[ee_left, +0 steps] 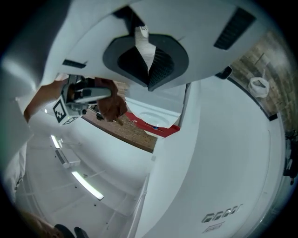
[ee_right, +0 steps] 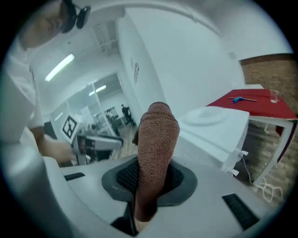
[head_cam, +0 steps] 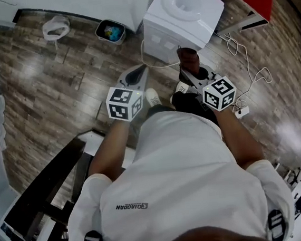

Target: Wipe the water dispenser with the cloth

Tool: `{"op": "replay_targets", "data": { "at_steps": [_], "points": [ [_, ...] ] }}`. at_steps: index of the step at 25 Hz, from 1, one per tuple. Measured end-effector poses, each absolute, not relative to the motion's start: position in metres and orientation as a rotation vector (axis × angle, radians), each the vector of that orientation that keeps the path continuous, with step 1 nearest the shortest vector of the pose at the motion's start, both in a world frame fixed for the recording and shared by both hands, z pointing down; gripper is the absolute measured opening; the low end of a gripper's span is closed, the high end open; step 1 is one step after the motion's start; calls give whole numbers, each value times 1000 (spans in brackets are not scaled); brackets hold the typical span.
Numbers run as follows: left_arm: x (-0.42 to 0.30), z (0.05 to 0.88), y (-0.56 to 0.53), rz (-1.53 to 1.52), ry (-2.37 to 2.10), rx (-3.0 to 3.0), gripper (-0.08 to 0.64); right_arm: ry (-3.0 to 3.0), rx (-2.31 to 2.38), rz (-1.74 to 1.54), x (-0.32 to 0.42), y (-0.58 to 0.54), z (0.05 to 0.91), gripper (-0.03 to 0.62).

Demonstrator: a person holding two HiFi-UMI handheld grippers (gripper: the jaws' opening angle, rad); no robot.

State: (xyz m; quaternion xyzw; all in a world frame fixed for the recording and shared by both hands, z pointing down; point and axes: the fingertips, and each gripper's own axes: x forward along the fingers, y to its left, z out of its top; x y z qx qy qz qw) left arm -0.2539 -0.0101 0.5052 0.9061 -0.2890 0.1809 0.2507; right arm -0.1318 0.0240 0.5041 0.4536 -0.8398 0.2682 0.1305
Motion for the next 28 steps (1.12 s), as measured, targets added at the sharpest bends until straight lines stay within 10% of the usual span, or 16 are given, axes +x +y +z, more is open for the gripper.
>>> {"op": "replay_targets", "data": {
  "at_steps": [28],
  "points": [
    [-161,397,149,380,-669,2648,0,-2789,1516,858,-76,230,376,72]
  ]
}}
